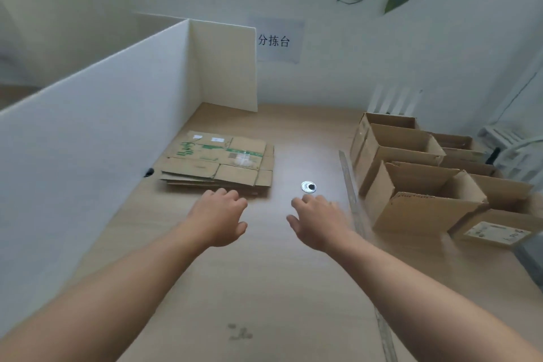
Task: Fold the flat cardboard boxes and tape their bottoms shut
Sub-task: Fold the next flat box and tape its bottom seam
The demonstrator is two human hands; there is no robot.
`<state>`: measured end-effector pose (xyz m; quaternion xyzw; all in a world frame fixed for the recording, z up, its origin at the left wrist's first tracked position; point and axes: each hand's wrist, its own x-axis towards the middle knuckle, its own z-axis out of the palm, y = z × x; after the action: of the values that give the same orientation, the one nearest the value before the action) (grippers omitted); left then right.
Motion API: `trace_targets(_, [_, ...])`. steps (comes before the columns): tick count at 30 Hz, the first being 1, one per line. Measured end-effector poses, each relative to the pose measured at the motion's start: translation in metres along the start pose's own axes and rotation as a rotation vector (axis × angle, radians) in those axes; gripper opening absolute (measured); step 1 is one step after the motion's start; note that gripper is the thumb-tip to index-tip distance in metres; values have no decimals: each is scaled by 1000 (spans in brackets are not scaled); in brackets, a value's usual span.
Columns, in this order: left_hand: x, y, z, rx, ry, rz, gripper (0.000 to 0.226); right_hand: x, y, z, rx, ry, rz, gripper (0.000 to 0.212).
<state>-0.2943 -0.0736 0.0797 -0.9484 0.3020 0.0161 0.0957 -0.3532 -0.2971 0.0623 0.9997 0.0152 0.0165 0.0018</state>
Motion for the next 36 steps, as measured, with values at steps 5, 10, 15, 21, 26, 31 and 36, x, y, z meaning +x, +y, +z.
trace_targets(5, [-24,-61,6,-17,-13,-82,46,28,-53,-1,-23,-59,-14,37])
trace_targets(10, [-11,-105,19,-88,-71,-157,47,64,-81,2,-14,-102,-36,36])
trace_targets(15, [20,-132,42,-92,-215,-175,48,102,-95,17,-35,-159,-80,34])
trace_targets(21, [77,-164,58,-162,-184,-247,43,166,-85,41,47,-194,5,33])
trace_targets(26, [133,-194,82,-203,-128,-326,42,235,-66,65,70,-209,83,33])
trace_targets(31, [183,-234,115,-231,-110,-376,48,288,-58,97,149,-247,241,37])
trace_targets(36, [229,-278,148,-391,-64,-489,51,328,-60,119,482,-201,528,47])
